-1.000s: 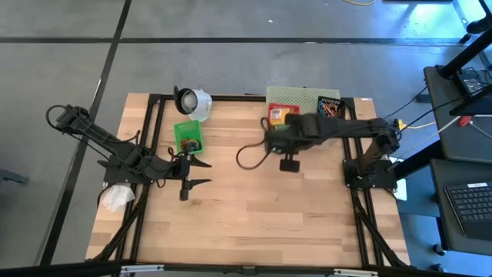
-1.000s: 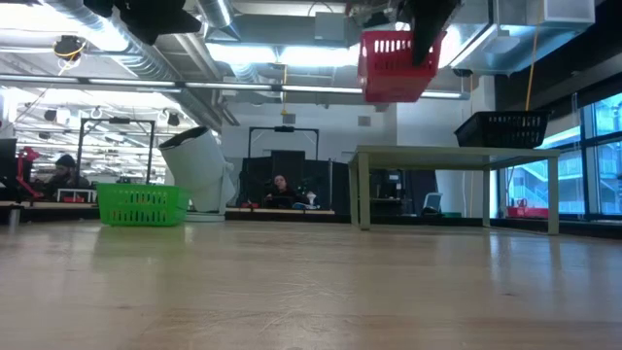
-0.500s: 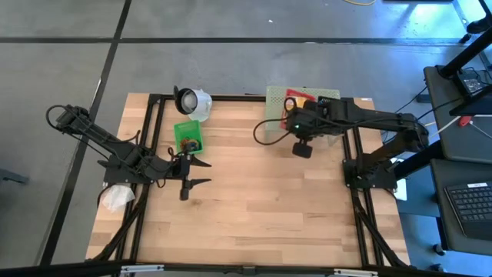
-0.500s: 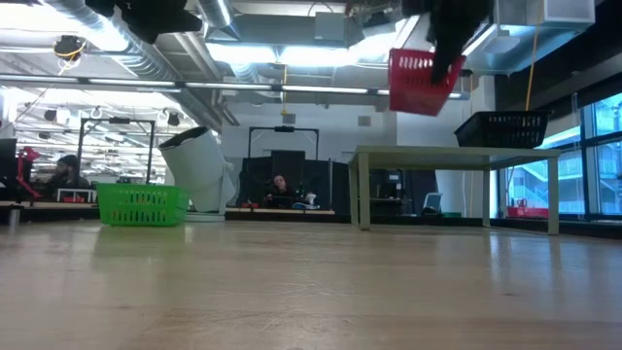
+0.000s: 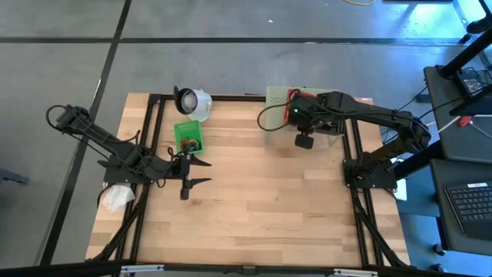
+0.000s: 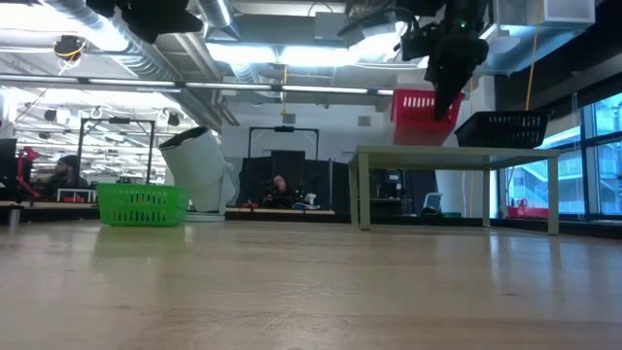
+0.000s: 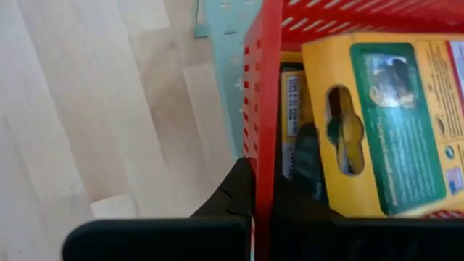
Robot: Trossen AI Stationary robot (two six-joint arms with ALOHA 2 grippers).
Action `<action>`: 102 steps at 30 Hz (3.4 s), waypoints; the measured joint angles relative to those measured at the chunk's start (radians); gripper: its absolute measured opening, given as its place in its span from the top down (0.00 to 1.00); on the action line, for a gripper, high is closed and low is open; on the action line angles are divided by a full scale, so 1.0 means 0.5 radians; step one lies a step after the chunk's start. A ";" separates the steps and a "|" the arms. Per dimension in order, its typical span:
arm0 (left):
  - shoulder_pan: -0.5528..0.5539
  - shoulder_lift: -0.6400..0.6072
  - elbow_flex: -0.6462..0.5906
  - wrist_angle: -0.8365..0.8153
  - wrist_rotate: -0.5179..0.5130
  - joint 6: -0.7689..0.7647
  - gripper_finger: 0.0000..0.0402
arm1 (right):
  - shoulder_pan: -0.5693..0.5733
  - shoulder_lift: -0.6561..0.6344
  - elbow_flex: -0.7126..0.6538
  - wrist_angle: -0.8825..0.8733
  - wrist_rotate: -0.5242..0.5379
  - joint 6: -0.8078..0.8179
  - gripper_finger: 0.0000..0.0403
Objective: Pick & Place Office Desk Supplies
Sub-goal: Put the red basket on the shelf
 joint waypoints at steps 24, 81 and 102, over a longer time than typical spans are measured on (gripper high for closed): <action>0.000 0.000 0.000 -0.016 -0.011 -0.013 0.47 | -0.228 0.001 -0.002 0.003 -0.287 -0.089 1.00; 0.000 0.000 0.000 -0.028 -0.008 -0.037 0.47 | -0.227 0.003 -0.002 -0.154 -0.417 0.083 0.71; 0.060 0.000 0.000 -0.030 -0.055 -0.107 0.47 | -0.183 0.004 0.126 -0.206 -0.332 0.114 0.53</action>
